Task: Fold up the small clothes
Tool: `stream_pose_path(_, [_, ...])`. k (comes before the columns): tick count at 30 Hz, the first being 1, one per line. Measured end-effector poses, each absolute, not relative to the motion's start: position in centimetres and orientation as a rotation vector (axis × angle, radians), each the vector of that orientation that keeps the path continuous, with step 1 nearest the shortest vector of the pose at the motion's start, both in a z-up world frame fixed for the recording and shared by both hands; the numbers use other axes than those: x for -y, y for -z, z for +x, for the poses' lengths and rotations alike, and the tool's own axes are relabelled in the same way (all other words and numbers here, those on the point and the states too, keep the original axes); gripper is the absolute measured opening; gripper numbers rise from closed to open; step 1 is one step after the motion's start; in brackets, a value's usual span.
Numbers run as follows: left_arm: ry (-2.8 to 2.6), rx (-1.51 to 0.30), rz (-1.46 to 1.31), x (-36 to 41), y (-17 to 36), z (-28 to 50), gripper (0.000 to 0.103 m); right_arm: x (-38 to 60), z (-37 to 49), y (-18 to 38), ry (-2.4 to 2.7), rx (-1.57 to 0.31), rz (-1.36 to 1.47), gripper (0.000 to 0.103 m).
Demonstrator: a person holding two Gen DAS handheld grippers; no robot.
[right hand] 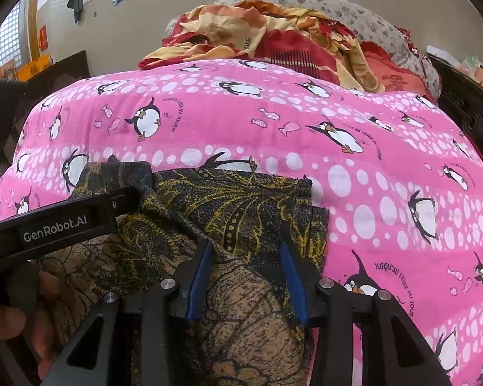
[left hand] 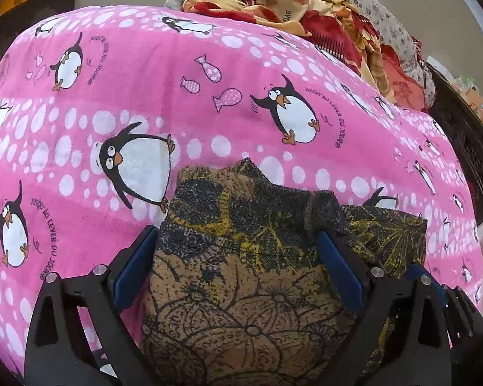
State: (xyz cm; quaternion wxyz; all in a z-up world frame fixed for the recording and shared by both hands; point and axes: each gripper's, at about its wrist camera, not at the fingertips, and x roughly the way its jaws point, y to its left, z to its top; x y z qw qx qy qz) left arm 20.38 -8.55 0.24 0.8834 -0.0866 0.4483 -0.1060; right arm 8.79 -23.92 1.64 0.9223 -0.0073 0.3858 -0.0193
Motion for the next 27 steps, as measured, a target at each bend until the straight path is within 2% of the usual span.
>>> stream_pose_path(27, [0.233, -0.93, -0.201, 7.9, -0.4, 20.0, 0.098, 22.9, 9.0, -1.6, 0.062, -0.787, -0.074, 0.043])
